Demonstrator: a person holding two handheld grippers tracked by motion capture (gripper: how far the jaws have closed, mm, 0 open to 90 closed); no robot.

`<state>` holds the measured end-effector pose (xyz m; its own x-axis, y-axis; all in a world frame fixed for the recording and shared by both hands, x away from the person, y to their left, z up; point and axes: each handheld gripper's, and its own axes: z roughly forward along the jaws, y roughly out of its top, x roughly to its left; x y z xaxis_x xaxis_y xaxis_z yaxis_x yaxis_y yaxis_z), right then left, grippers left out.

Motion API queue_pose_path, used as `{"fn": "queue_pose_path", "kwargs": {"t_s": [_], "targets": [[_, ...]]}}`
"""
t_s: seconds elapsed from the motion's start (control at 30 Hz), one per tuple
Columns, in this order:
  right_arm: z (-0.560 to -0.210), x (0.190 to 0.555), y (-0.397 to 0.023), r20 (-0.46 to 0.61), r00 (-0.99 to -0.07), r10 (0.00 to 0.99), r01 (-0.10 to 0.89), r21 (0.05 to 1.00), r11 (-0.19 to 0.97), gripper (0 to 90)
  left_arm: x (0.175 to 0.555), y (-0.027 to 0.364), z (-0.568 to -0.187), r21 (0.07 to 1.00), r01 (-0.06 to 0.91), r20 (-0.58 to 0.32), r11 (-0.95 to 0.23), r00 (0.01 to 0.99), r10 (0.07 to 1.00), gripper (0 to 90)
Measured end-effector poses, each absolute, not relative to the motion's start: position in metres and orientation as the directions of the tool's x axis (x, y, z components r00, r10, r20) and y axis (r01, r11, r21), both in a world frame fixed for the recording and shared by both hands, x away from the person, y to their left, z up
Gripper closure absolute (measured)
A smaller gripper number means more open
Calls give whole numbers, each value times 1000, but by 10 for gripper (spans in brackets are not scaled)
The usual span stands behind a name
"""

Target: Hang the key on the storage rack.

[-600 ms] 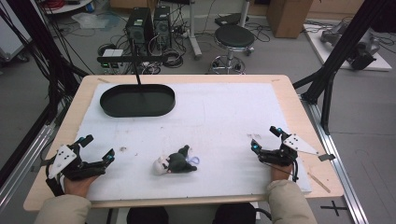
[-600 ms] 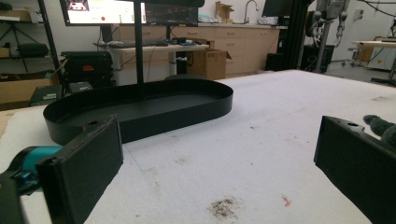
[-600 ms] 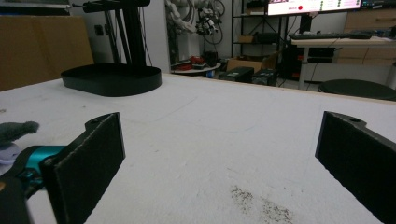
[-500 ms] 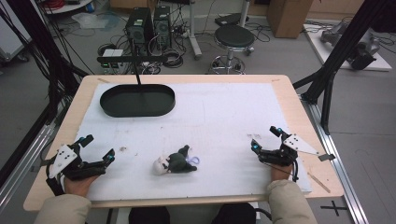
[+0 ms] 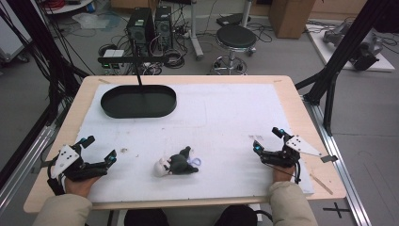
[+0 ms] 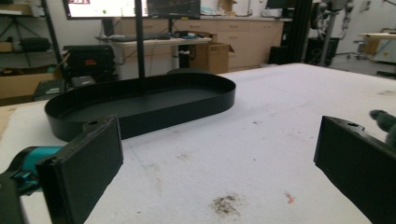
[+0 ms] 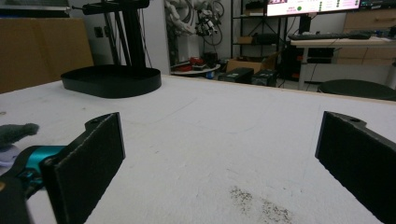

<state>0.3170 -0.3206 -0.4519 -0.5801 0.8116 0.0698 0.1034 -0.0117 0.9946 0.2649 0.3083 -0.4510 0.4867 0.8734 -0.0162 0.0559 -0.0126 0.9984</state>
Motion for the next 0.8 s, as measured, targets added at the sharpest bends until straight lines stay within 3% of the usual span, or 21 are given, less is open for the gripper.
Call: {"fn": "queue_pose_path", "kwargs": {"t_s": [0.1,0.47,0.8], "targets": [[-452,317,-319,52,-576,816,98,995,6,5,271,309,-446,991,129,-48,-18,489,871,17],[-452,317,-319,56,-578,814,103,995,5,5,277,275,-355,975,117,58,-190,690,722,17],[-452,317,-320,53,-580,813,97,995,5,5,288,229,-312,917,146,101,-372,816,570,17]]}}
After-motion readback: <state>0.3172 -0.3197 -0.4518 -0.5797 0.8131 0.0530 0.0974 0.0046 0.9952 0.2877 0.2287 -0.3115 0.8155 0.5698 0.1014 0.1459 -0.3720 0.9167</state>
